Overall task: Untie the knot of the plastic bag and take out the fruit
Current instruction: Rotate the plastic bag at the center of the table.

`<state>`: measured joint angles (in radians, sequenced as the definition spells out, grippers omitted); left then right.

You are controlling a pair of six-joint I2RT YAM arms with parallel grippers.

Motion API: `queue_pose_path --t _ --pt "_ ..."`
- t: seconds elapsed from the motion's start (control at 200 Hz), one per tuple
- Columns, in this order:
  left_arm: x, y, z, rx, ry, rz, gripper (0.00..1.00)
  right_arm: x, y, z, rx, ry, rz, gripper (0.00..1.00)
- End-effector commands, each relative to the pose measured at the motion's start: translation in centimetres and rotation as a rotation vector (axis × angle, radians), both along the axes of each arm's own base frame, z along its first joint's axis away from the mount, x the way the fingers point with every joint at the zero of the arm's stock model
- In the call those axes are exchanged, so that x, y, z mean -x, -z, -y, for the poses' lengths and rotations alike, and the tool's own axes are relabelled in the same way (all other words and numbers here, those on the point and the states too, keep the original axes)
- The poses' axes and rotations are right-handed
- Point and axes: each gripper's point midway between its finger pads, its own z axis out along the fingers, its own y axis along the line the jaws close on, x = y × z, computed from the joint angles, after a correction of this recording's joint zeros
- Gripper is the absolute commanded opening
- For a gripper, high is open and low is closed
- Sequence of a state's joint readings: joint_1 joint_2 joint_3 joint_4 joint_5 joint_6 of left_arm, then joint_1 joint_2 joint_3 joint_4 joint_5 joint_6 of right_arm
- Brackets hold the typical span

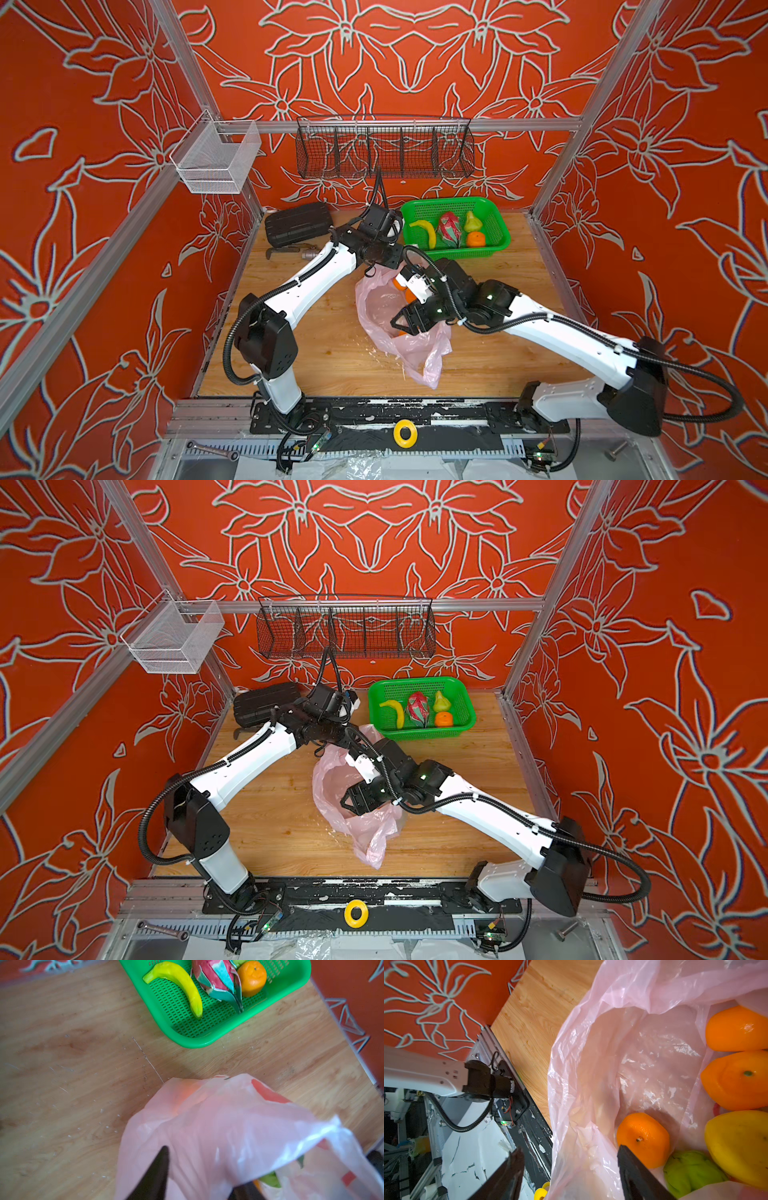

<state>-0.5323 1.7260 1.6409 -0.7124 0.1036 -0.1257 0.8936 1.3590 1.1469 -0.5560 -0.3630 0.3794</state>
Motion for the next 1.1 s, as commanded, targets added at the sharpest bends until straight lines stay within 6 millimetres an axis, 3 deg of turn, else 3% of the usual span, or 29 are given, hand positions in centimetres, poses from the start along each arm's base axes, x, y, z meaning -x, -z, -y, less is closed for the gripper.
queue_pose_path --t 0.0,0.16,0.365,0.58,0.726,0.881,1.096 --pt "0.2 0.2 -0.6 0.003 -0.014 -0.013 0.22 -0.6 3.3 1.1 0.119 0.031 0.008 0.73" --pt "0.6 -0.4 -1.5 0.005 -0.041 0.0 0.0 -1.5 6.9 3.1 0.24 0.109 0.015 0.76" --pt "1.9 -2.1 -2.2 0.06 -0.074 0.019 0.0 -2.6 9.4 6.2 0.334 0.25 0.068 0.82" --pt "4.4 -3.8 -2.1 0.189 -0.118 -0.019 0.0 -1.6 11.7 9.5 0.385 0.329 0.076 0.9" --pt "5.9 -3.5 -2.0 0.226 -0.138 -0.031 0.0 -0.8 12.8 10.7 0.38 0.349 0.069 0.94" --pt "7.2 -3.1 -1.2 0.223 -0.105 -0.04 0.17 -0.7 12.1 10.1 0.347 0.343 0.062 0.94" --pt "7.8 -2.3 -1.4 0.18 -0.101 -0.045 0.38 -2.8 8.1 9.0 0.249 0.389 0.165 0.94"
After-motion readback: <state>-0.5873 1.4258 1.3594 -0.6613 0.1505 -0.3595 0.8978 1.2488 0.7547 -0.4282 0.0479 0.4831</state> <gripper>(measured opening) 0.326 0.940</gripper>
